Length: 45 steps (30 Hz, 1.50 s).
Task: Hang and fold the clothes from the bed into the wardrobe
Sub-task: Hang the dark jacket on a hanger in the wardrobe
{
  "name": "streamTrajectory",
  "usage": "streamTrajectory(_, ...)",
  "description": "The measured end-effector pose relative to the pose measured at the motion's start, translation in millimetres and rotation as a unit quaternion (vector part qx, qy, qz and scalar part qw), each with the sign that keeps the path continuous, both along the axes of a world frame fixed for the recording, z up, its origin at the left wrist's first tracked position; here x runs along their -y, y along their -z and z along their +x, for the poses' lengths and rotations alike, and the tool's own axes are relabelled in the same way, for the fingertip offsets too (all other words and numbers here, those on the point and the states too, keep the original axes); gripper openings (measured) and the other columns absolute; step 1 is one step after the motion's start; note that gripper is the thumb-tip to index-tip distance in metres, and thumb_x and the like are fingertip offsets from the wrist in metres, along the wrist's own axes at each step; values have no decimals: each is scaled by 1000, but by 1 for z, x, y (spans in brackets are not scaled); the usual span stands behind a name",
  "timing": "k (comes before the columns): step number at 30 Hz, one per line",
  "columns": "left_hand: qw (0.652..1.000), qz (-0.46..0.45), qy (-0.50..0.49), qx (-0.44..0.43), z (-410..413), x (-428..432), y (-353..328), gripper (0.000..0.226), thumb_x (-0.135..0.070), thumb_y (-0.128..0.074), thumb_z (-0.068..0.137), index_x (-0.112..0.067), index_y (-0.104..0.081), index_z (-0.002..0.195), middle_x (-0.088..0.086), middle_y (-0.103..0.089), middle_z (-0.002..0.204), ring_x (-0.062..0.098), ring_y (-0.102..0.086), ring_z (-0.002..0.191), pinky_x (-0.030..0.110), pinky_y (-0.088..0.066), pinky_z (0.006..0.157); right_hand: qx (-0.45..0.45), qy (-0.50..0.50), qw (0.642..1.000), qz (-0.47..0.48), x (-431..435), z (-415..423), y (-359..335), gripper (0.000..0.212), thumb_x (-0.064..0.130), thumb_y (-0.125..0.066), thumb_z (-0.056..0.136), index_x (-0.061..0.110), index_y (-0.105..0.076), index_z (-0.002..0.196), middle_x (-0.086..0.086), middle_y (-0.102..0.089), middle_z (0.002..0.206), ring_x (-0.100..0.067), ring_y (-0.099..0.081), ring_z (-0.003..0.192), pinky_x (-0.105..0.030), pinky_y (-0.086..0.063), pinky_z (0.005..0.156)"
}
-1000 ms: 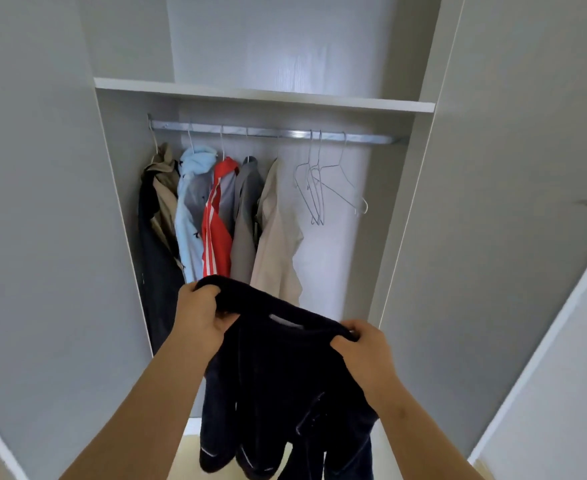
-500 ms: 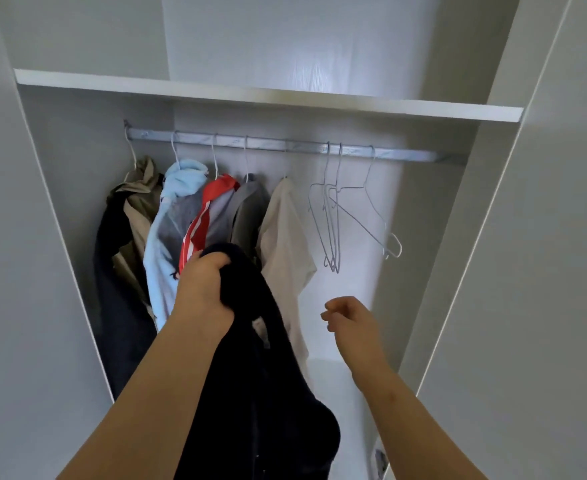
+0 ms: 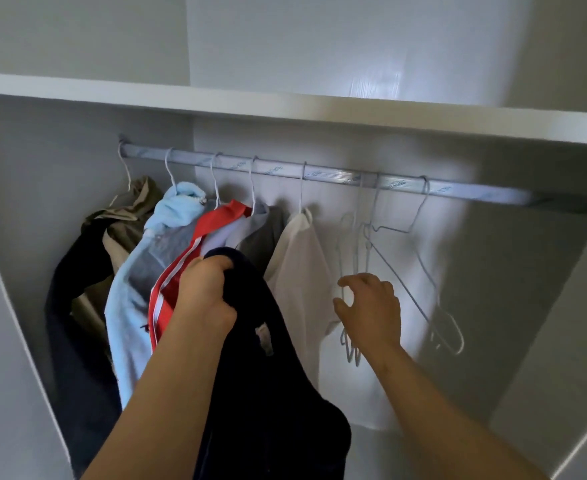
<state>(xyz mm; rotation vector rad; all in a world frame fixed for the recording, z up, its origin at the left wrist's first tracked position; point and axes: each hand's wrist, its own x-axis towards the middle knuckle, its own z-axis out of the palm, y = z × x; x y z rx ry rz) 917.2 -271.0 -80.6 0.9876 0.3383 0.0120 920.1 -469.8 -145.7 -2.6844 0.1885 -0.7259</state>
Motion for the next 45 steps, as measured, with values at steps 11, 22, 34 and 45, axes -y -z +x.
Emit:
streamTrajectory(11, 999, -6, 36, -37, 30, 14, -4, 23, -8, -45, 92, -10, -53, 70, 2, -49, 35, 13, -49, 32, 19, -42, 41, -50, 69, 994, 65, 20, 46, 6, 59, 4, -39, 91, 21, -22, 145, -1, -53, 80, -15, -46, 62, -23, -28, 48)
streamTrajectory(22, 994, -52, 93, -35, 43, -8, -9, 33, -2, -40, 92, -8, -43, 60, -2, -36, 24, 6, -35, 17, 7, -25, 25, 93, 62, 971, 213, -13, 53, -13, 33, 16, -35, 100, 6, -48, 129, -8, -55, 72, -21, -51, 62, -25, -35, 57)
streamTrajectory(34, 987, -32, 145, -61, 15, -55, 26, 18, -4, -45, 89, -10, -58, 78, 2, -48, 41, 10, -47, 33, 13, -37, 32, 109, 105, 944, 295, -80, -36, 37, 10, 27, -48, 92, 19, -51, 88, 8, -41, 44, -3, -42, 35, -14, -33, 38)
streamTrajectory(45, 982, 65, 160, -77, -55, -75, 78, 12, -2, -45, 88, -6, -57, 87, 9, -48, 66, 19, -51, 51, 17, -41, 36, 110, 126, 926, 337, -112, -155, 84, 42, 15, -56, 86, 16, -24, 59, 9, -29, 42, -6, -32, 37, -11, -30, 40)
